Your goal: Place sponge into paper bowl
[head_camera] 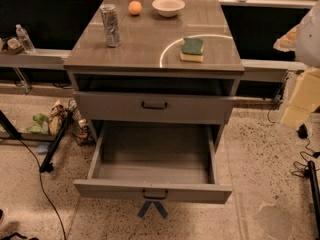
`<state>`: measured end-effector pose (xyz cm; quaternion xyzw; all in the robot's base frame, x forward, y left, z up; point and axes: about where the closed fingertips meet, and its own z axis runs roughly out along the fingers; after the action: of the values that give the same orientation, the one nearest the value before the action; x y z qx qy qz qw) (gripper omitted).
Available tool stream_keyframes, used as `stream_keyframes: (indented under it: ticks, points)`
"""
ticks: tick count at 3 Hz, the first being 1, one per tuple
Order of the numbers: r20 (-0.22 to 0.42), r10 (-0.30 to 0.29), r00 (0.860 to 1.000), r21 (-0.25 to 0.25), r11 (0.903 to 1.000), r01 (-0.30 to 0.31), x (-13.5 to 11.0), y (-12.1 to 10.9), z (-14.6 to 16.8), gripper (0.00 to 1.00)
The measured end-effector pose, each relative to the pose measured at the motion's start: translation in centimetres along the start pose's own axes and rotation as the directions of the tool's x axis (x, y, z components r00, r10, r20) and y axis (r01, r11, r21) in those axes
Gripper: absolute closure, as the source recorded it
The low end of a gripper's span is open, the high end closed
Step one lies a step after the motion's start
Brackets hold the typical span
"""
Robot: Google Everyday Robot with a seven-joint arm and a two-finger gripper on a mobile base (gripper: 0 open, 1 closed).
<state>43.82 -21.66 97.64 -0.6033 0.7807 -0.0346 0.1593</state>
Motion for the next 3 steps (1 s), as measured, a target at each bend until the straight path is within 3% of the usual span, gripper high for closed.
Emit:
stream_keyframes:
  ticks: [1, 2, 3]
  points:
    - [0.0, 0.0, 1.0, 0.0, 1.0, 0.0, 0.0, 0.0, 0.0, 0.0]
    - [0.054, 0.087, 0.995, 0.053, 0.9945, -0.09, -0.3, -2.1, 0.7, 0.0]
    - [0.196, 0.219, 0.956, 0.119, 0.9621, -0.245, -0.6, -7.0, 2.3, 0.0]
